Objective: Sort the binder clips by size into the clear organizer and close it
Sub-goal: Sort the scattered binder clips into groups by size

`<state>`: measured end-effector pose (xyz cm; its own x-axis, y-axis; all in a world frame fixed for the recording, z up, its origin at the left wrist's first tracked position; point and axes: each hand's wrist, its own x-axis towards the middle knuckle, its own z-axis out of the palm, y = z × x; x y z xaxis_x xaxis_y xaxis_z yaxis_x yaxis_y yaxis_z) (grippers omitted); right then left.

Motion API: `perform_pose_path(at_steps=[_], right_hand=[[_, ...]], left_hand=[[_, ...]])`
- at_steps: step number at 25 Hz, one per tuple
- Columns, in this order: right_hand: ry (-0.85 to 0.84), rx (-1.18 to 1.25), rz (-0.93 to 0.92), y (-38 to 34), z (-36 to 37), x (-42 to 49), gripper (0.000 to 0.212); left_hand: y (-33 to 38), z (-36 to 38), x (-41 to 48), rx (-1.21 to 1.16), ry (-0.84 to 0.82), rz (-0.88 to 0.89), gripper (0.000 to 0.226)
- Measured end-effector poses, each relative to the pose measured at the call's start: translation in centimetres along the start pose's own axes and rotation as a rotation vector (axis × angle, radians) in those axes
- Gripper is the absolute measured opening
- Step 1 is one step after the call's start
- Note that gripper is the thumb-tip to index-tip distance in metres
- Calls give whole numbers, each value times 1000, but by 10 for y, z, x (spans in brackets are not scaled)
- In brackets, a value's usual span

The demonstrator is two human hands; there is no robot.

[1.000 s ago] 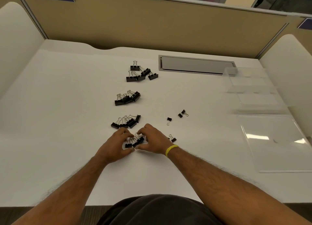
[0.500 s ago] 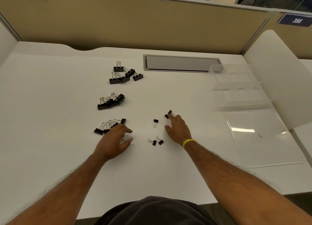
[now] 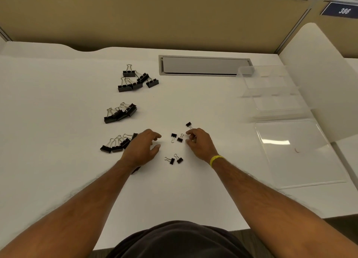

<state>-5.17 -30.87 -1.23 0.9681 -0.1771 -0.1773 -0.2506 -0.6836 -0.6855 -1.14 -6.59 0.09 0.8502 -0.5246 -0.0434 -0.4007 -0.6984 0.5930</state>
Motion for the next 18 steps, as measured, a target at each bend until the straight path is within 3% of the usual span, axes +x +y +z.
perform_pose_path(at_steps=[4,8,18], right_hand=[[-102,-111,-80,-10,1,5,27],[-157,-60,-98,-10,-2,6,25],[-166,21,-1,-12,2,-3,18]], left_hand=[[26,13,34,11,-126,-42,40],[36,26,54,56,-221,-92,38],[27,23,41,-19,-181,-113,20]])
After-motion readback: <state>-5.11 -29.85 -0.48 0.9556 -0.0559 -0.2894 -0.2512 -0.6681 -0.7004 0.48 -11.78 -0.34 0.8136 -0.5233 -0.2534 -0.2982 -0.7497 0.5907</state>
